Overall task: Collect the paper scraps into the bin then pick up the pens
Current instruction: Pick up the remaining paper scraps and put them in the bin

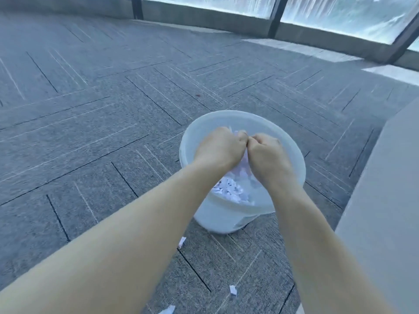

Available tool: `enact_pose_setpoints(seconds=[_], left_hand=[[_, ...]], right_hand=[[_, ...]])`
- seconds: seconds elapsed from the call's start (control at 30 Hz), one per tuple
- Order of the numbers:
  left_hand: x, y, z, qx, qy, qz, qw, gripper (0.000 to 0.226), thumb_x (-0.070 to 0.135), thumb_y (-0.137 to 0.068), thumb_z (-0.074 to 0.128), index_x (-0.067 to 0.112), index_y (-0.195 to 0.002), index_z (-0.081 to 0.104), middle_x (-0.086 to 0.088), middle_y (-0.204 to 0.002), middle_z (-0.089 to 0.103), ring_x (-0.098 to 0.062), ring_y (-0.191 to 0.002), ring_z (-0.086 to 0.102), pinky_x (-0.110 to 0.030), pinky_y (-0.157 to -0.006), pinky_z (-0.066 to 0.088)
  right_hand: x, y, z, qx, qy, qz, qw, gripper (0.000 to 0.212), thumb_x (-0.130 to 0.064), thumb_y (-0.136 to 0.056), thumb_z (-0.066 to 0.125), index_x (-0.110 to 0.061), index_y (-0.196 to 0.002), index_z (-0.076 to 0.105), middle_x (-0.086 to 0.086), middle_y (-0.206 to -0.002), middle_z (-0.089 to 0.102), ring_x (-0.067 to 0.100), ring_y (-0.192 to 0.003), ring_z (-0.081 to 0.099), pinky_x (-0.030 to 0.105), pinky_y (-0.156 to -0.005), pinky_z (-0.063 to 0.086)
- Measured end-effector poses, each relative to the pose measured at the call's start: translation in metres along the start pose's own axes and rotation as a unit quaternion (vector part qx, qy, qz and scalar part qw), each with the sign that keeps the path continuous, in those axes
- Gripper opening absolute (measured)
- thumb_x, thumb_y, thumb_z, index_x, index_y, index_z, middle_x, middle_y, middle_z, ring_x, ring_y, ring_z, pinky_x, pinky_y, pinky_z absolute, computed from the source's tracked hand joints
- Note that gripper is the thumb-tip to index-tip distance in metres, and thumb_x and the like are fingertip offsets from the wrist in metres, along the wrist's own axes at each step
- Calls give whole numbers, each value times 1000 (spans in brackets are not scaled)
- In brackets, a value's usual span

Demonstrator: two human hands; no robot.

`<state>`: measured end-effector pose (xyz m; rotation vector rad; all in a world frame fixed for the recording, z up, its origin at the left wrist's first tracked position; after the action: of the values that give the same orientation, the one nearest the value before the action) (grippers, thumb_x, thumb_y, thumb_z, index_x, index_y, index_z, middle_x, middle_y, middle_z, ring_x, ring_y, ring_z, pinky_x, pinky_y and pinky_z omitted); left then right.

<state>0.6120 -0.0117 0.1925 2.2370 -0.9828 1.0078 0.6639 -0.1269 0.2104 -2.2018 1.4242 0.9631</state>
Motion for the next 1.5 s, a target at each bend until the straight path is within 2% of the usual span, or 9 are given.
enact_pose_setpoints(seconds=[0.2, 0.43, 0.53, 0.67, 0.87, 1.0, 1.17, 1.33, 1.5], left_hand=[[16, 12, -19, 29, -148, 80, 985, 44, 35, -99, 30, 9, -67, 46, -5, -62, 43, -29, -69, 44, -31, -62, 30], [-67, 102, -111, 284, 15, 158, 946, 31, 25, -95, 45, 10, -72, 60, -3, -72, 58, -19, -67, 51, -34, -61, 40], [-194, 136, -85, 221, -77, -6, 972, 17, 21, -95, 47, 17, -97, 63, -1, -95, 58, -17, -80, 55, -32, -68, 43], [-336, 194, -27, 25, -181, -212, 960, 39, 30, -94, 46, 27, -132, 46, 1, -131, 43, -23, -105, 56, -35, -81, 45], [-341, 191, -7, -20, -249, -172, 953, 67, 39, -91, 50, 27, -148, 16, 2, -148, 23, -23, -125, 38, -39, -88, 48], [-324, 156, 7, -32, -256, -142, 956, 69, 38, -90, 54, 24, -147, 17, -2, -142, 28, -25, -123, 39, -41, -88, 46], [-318, 125, 13, -16, -261, -137, 955, 34, 28, -91, 57, 14, -119, 44, -10, -120, 38, -30, -104, 48, -42, -77, 46], [-321, 120, 20, -57, -227, -108, 966, 12, 21, -96, 51, 9, -99, 51, -10, -105, 51, -27, -92, 54, -39, -75, 45], [-324, 165, -11, 49, -229, -75, 969, 17, 30, -99, 40, 14, -99, 46, 0, -98, 50, -16, -74, 52, -25, -60, 40]], right_hand=[[-27, 13, -13, 91, -9, -76, 993, 27, -28, -90, 41, -24, -65, 51, -5, -66, 48, 23, -76, 46, 34, -69, 35], [-87, 117, 22, 106, -173, -321, 925, 13, -8, -90, 55, -12, -87, 67, -4, -84, 62, 13, -65, 54, 18, -62, 40], [-60, 136, 124, -77, -82, -334, 936, 14, -8, -89, 55, -11, -95, 68, -1, -84, 65, 11, -68, 55, 25, -65, 44], [30, 132, 256, -296, 221, -275, 887, 45, -12, -89, 50, -13, -134, 48, 8, -132, 50, 31, -117, 50, 43, -95, 45], [81, 102, 291, -331, 418, -226, 815, 72, -15, -89, 53, -11, -150, 15, 12, -160, 7, 37, -140, 21, 44, -107, 34], [67, 100, 295, -232, 411, -283, 835, 40, -11, -86, 54, -7, -124, 42, 13, -131, 41, 29, -115, 43, 35, -89, 43], [61, 94, 299, -213, 355, -295, 861, 25, -3, -84, 53, -8, -108, 48, 12, -117, 47, 30, -107, 49, 37, -83, 44], [66, 76, 298, -242, 264, -217, 908, 19, -1, -82, 50, -13, -89, 63, 7, -101, 59, 28, -95, 57, 29, -70, 35], [78, 71, 268, -187, 110, -144, 966, 14, -7, -81, 58, -12, -92, 64, 5, -96, 59, 22, -88, 56, 30, -78, 40]])
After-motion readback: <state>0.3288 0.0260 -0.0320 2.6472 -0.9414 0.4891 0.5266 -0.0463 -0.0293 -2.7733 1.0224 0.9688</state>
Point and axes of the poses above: each hand's wrist, its own y-axis away from the middle knuckle, its own z-axis out of the palm, x = y × z, the point moved 10 cm from there along -y, towards the middle knuckle
